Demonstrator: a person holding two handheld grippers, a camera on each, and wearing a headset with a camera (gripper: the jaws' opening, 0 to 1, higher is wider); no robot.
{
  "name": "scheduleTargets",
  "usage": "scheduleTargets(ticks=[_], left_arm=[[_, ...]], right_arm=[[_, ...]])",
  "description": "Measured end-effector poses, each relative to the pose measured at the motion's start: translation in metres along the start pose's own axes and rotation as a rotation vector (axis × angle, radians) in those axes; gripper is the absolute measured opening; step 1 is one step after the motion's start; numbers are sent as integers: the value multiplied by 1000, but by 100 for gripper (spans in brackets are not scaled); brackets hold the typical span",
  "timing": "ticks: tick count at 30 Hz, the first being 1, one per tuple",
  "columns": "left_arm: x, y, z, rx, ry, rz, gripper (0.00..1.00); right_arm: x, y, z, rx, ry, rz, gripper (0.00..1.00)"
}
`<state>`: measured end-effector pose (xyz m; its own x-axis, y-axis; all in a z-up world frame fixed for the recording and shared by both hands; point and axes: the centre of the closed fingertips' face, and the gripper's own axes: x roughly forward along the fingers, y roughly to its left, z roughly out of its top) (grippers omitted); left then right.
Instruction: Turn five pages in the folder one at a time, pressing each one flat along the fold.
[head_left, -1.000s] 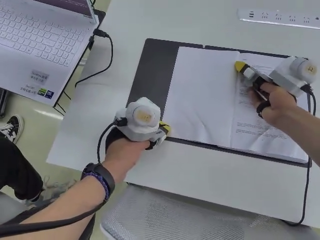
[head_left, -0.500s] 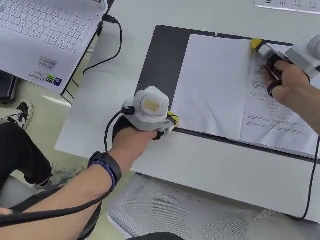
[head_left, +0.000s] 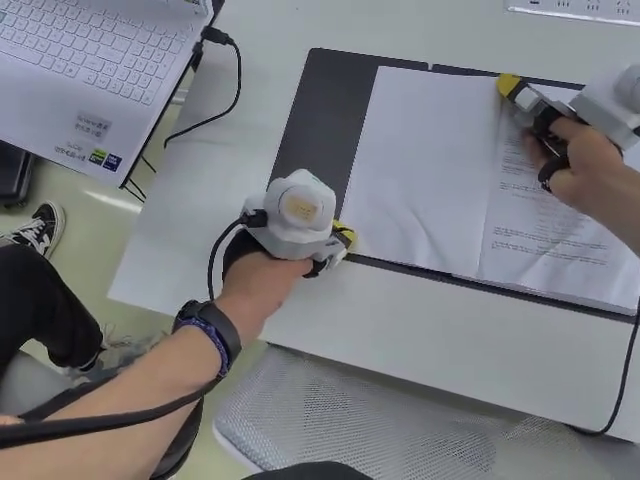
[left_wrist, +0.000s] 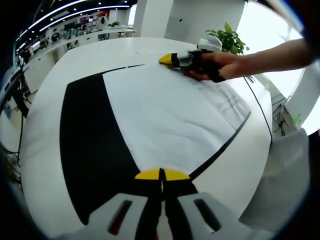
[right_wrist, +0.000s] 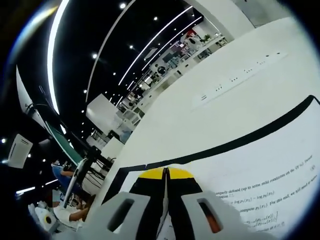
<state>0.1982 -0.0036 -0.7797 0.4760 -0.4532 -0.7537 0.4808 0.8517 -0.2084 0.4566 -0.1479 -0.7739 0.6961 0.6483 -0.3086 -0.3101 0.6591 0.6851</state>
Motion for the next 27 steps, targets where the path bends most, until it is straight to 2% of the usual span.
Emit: scheduleTargets(ticks=[2, 6, 10, 14, 20, 22, 24, 27], left_arm=[[-1, 0, 0, 2, 0, 2, 0], [2, 1, 0, 6, -1, 2, 0], [5, 4, -1, 6, 3, -1, 0], [6, 4, -2, 12, -3, -1, 0], [8, 5, -2, 31, 6, -21, 0], [8, 5, -2, 30, 6, -22, 0], [8, 5, -2, 24, 3, -19, 0], [8, 5, -2, 24, 1, -14, 0]], right_arm=[[-5, 4, -6, -22, 26, 19, 0], [-16, 12, -15, -28, 45, 41, 0], [-30, 30, -29, -63, 81, 76, 0], [-34, 26, -35, -68, 93, 90, 0], [-46, 35, -48, -98, 120, 117, 0], [-52, 38, -52, -108, 125, 126, 0], [-55, 35, -55, -102, 126, 135, 0], [-65, 42, -63, -102, 130, 149, 0]])
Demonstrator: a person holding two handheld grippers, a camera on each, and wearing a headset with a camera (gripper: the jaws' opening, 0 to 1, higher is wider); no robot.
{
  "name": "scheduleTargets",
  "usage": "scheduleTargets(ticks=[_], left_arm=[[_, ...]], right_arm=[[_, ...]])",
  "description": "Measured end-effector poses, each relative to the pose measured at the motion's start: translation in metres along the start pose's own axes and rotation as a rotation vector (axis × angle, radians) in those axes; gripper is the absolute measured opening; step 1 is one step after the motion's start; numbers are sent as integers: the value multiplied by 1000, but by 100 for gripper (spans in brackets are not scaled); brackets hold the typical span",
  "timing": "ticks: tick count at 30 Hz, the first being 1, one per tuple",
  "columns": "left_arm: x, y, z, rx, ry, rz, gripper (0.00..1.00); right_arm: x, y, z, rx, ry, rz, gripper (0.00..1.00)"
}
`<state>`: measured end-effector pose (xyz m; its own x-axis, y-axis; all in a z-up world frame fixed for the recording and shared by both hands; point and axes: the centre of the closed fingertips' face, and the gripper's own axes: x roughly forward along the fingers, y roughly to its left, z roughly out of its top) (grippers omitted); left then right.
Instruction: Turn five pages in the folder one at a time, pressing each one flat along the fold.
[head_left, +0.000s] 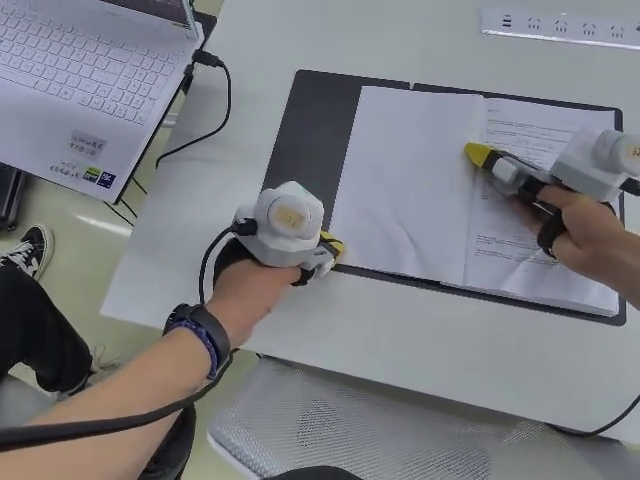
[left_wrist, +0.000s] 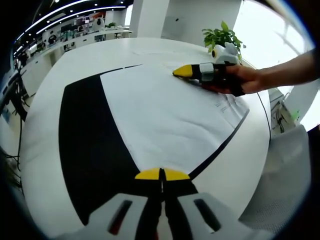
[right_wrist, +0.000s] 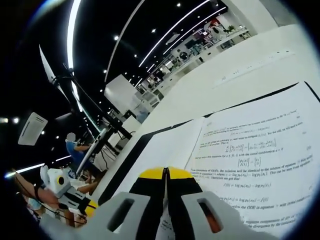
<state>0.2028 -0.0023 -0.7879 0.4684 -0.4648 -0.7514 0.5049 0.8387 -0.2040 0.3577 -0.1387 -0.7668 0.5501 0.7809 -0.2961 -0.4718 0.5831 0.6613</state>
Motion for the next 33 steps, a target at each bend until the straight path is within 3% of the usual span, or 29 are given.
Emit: scheduleTargets(ticks=[13, 33], left_arm=[[4, 3, -1, 2, 4, -2, 0], [5, 3, -2, 6, 5, 1, 0]], right_arm=[[-28, 31, -34, -2, 33, 39, 0], [-59, 57, -74, 30, 83, 65, 0]])
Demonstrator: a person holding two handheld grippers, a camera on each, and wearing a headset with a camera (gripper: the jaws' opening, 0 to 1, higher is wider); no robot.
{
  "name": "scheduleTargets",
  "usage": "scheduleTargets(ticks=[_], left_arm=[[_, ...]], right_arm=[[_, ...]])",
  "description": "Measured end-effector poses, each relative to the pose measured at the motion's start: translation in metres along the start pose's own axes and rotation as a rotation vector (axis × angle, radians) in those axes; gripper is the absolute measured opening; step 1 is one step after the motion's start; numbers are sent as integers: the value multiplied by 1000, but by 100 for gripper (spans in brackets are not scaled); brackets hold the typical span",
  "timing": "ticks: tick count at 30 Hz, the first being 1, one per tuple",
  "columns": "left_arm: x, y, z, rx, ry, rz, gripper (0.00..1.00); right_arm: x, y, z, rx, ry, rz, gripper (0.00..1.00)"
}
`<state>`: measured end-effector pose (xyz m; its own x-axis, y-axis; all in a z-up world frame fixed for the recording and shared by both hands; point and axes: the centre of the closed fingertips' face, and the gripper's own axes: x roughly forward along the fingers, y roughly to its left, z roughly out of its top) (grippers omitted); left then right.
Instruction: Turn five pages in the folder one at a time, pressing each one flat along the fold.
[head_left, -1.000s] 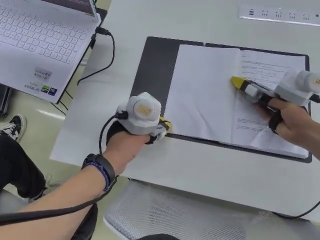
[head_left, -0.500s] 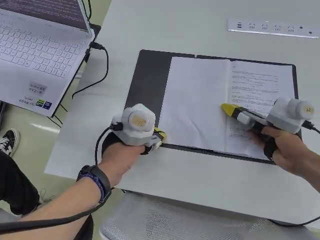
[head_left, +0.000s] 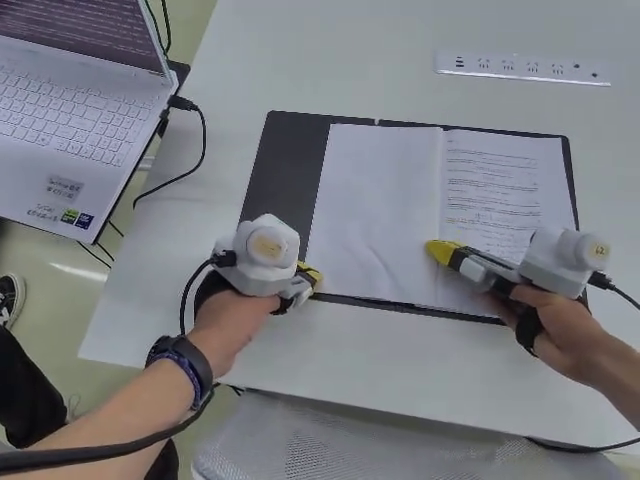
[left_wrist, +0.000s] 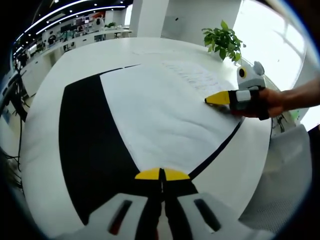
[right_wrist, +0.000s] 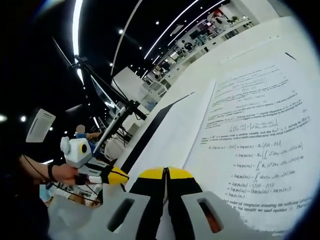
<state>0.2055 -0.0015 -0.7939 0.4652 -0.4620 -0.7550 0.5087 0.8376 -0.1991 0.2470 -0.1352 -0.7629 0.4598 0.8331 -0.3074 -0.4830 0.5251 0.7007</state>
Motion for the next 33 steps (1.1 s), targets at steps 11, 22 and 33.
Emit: scheduleTargets(ticks=[11, 22, 33], left_arm=[[0, -1, 0, 7, 2, -2, 0], [-1, -2, 1, 9, 0, 2, 0], [-1, -2, 2, 9, -6, 6, 0]], right_arm=[[-12, 10, -18, 22, 6, 8, 0], [-23, 18, -34, 27, 24, 10, 0], [-30, 23, -42, 42, 21, 6, 0]])
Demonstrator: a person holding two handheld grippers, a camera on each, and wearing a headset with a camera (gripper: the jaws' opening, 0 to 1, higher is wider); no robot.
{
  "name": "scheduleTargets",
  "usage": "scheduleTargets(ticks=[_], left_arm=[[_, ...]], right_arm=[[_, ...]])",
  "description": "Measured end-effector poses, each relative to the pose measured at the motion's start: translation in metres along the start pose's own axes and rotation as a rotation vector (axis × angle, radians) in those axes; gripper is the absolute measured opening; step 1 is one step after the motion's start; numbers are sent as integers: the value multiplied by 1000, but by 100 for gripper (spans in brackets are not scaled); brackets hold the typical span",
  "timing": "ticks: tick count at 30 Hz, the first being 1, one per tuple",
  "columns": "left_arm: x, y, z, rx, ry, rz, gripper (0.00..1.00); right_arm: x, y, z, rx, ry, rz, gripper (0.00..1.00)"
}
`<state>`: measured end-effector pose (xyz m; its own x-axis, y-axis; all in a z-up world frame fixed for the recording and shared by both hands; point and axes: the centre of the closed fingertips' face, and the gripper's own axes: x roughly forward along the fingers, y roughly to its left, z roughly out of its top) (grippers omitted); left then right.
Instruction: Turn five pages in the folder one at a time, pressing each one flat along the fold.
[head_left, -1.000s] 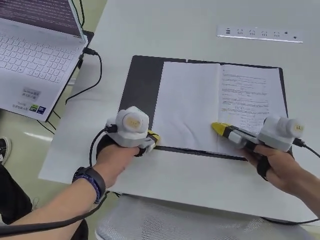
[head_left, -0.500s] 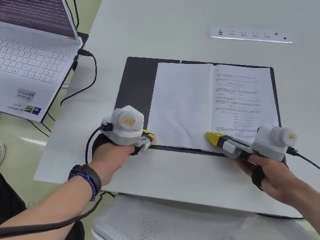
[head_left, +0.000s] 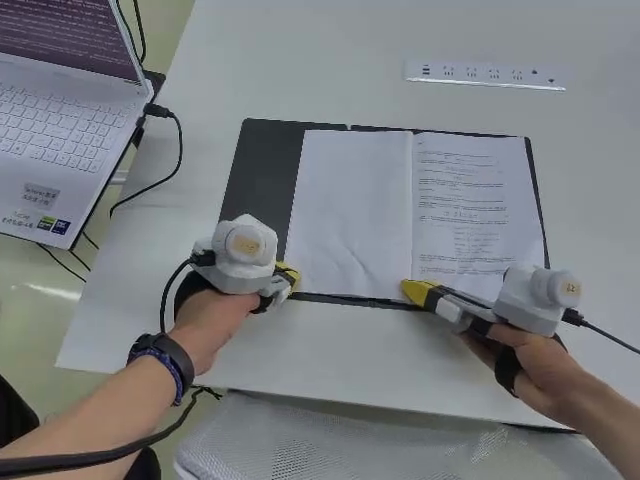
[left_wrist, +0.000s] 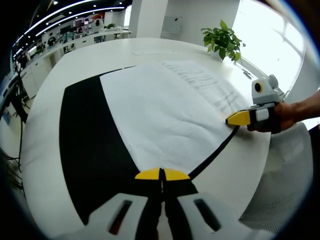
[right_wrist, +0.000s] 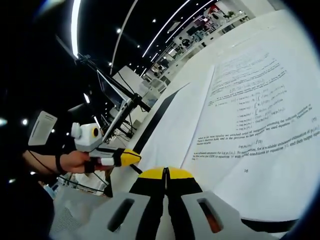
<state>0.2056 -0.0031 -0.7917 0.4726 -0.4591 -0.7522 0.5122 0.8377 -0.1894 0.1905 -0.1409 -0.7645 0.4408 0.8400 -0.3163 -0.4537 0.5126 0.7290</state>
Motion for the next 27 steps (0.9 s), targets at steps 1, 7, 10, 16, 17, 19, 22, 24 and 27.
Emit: scheduleTargets(ticks=[1, 7, 10, 16, 17, 19, 22, 24, 27], left_arm=[[0, 0, 0, 0, 0, 0, 0], [1, 0, 0, -1, 0, -2, 0], [1, 0, 0, 9, -2, 5, 0], [0, 0, 0, 16, -2, 15, 0], [0, 0, 0, 17, -1, 16, 0], [0, 0, 1, 15, 2, 19, 0], [0, 0, 0, 9, 6, 23, 0], [0, 0, 0, 2, 5, 21, 0], [0, 1, 0, -17, 9, 14, 0]], right_arm=[[0, 0, 0, 1, 0, 0, 0], [-1, -7, -1, 14, -9, -5, 0], [-2, -9, -2, 17, -8, -10, 0], [-4, -13, -5, 24, 14, -17, 0], [-4, -14, -5, 25, 17, -18, 0], [-4, -15, -5, 27, 21, -21, 0], [-4, -14, -6, 26, 25, -26, 0], [-4, -14, -6, 25, 23, -28, 0], [-6, -14, -2, 22, 17, -40, 0]])
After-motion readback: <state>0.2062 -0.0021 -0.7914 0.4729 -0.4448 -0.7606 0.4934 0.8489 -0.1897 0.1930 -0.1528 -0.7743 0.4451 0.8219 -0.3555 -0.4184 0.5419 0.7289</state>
